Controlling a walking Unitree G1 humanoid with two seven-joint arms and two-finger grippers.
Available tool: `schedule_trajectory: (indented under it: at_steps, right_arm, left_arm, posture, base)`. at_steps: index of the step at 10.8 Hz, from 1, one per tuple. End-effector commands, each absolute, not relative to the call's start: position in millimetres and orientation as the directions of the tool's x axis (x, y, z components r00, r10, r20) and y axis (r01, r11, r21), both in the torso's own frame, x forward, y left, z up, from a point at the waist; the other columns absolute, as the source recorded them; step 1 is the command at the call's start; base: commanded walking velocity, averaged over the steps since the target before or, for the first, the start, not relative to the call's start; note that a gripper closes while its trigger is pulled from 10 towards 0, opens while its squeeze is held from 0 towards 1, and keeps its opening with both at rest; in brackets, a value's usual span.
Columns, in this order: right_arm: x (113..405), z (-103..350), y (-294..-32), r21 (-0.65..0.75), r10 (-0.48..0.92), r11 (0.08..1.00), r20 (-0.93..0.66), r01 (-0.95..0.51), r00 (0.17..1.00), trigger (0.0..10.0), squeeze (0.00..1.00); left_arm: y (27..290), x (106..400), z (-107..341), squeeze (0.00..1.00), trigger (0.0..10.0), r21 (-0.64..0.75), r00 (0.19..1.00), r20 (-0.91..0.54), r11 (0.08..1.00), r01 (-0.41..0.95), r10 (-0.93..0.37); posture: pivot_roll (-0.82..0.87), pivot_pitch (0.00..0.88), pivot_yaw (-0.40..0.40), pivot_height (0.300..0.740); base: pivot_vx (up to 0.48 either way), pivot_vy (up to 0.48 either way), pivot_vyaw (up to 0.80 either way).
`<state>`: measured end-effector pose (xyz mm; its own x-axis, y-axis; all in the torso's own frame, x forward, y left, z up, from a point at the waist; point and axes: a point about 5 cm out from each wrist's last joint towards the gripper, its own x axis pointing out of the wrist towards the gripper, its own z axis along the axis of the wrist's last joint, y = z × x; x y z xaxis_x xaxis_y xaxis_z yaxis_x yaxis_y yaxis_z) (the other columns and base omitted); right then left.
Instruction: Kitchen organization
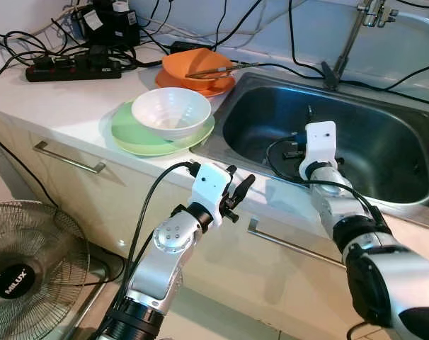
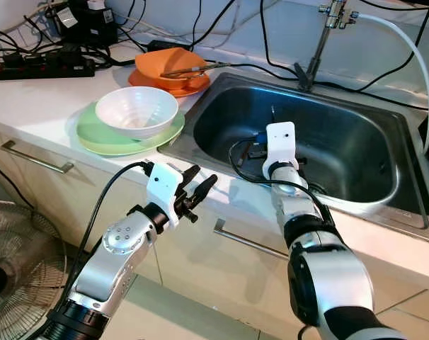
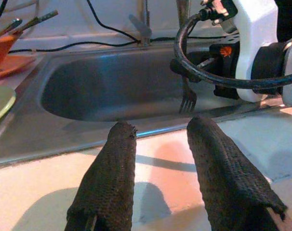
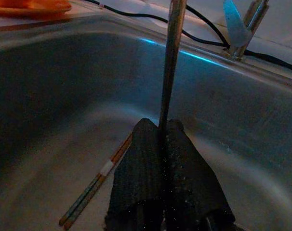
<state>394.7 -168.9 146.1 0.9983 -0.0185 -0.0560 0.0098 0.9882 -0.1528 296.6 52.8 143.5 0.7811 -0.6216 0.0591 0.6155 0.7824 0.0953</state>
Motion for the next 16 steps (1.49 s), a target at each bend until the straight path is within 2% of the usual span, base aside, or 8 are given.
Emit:
schedule_trajectory:
  at_steps: [1,3,4,5,9,11,13,16]
  right_arm:
    - [394,143,-172,-0.163,-0.027,0.986,-0.083,0.014,0.996,10.0,1.00]
    - [394,142,-172,-0.168,-0.028,0.986,-0.087,0.013,0.996,10.0,1.00]
    - [394,143,-172,-0.173,-0.029,0.985,-0.087,0.013,0.996,10.0,0.46]
    - [395,143,-172,-0.177,-0.029,0.984,-0.084,0.013,0.996,10.0,0.00]
    - [399,162,-169,-0.189,-0.010,0.982,0.019,0.014,1.000,10.0,0.00]
    - [401,197,-159,-0.137,0.058,0.990,0.232,-0.026,0.971,10.0,0.00]
    - [391,205,-155,-0.107,0.092,0.993,0.338,-0.059,0.937,10.0,0.00]
    - [361,190,-171,-0.087,0.087,0.995,0.383,-0.057,0.920,10.0,0.00]
  left_arm:
    - [51,295,147,0.00,10.0,0.108,0.779,0.062,0.780,0.616,-0.624]
    - [51,295,147,0.00,10.0,0.108,0.780,0.059,0.781,0.616,-0.623]
    - [51,296,148,0.00,10.0,0.107,0.779,0.059,0.780,0.617,-0.624]
    - [51,296,148,0.00,10.0,0.105,0.779,0.060,0.780,0.617,-0.625]
    - [50,297,151,0.00,10.0,0.110,0.783,0.080,0.786,0.609,-0.617]
    - [56,304,164,0.00,10.0,0.146,0.812,0.175,0.830,0.538,-0.557]
    - [62,311,172,0.00,10.0,0.145,0.838,0.226,0.868,0.475,-0.496]
    - [78,315,181,0.00,10.0,0.174,0.863,0.295,0.911,0.375,-0.411]
  posture:
    - [0.15,0.049,-0.051,0.740]
    - [0.15,0.061,-0.052,0.740]
    - [0.15,0.062,-0.052,0.740]
    - [0.15,0.064,-0.052,0.740]
    - [0.14,0.073,-0.050,0.740]
    - [0.12,0.075,-0.049,0.740]
    - [0.10,0.077,-0.046,0.740]
    - [0.08,0.080,-0.040,0.740]
  base:
    - [0.000,0.000,0.00]
    - [0.000,0.000,0.00]
    - [0.000,0.000,0.00]
    - [0.000,0.000,0.00]
    - [0.000,0.000,0.00]
    - [0.000,0.000,0.00]
    - [0.000,0.000,0.00]
    - [0.000,0.000,0.00]
